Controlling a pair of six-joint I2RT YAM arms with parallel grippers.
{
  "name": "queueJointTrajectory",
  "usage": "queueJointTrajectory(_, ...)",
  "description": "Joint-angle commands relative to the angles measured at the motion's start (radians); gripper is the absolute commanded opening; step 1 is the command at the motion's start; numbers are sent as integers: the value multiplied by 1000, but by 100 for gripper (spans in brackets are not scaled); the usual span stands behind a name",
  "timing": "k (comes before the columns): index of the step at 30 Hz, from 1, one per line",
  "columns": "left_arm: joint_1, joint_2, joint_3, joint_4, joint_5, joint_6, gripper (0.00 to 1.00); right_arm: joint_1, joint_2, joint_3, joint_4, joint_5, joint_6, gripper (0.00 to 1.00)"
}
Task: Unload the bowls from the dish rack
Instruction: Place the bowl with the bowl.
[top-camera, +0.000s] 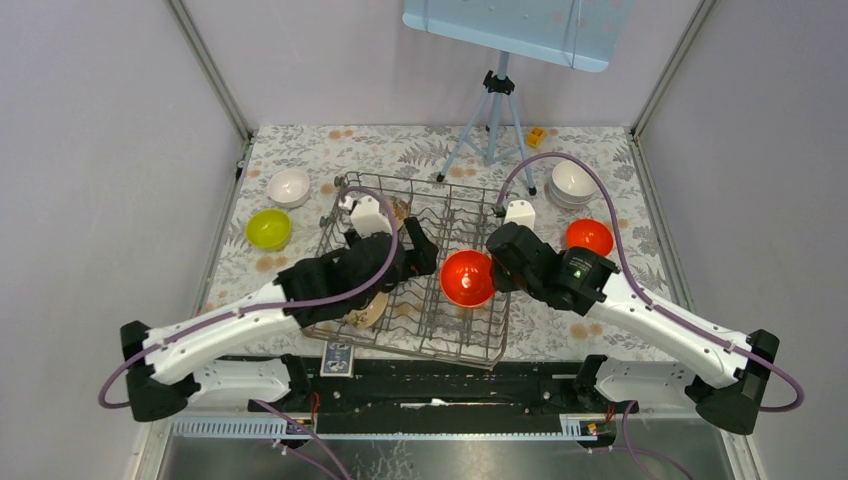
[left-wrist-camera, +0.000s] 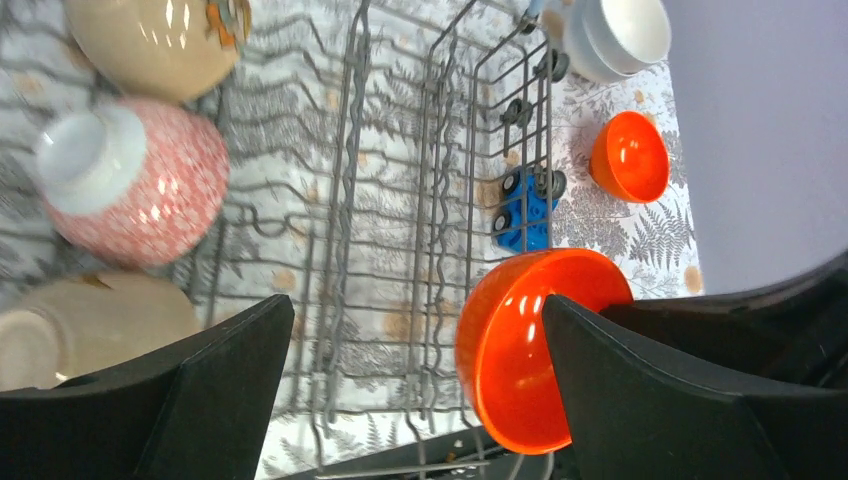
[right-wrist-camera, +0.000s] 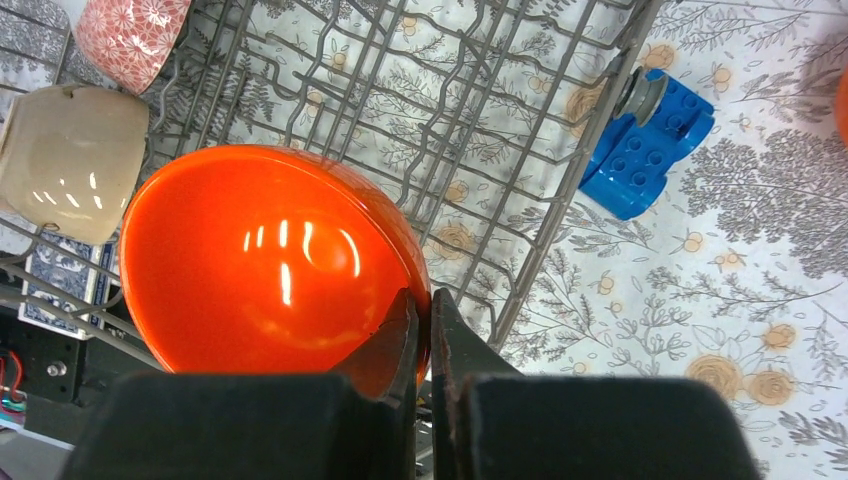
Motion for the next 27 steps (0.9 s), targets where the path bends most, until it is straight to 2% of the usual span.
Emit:
queueJointTrajectory(1,26,47,33,-44,75,-339,99,-11,-34,-19,105,31,94,0)
queueJointTrajectory(3,27,37,-5,5,81,-358,99,-12,-29,-22,109,35,106,0)
queueJointTrajectory(5,28,49,-9,45,111,-300,99,-14,-21,-24,116,33,111,0)
queueJointTrajectory(8,28,124,69,-52,106,-294,99,-14,-8,-28,129,26,121,0)
queueJointTrajectory(12,28,162,72,-39,148,-266,97,-16,7,-23,143,19,128,0)
queueJointTrajectory(14,27,178,72,-40,163,-253,91,-17,18,-12,142,18,127,0)
queueJointTrajectory(20,27,206,86,-102,142,-244,62,-17,44,13,129,22,124,0)
queueJointTrajectory(27,27,230,120,-161,100,-246,51,-17,73,37,113,28,136,0)
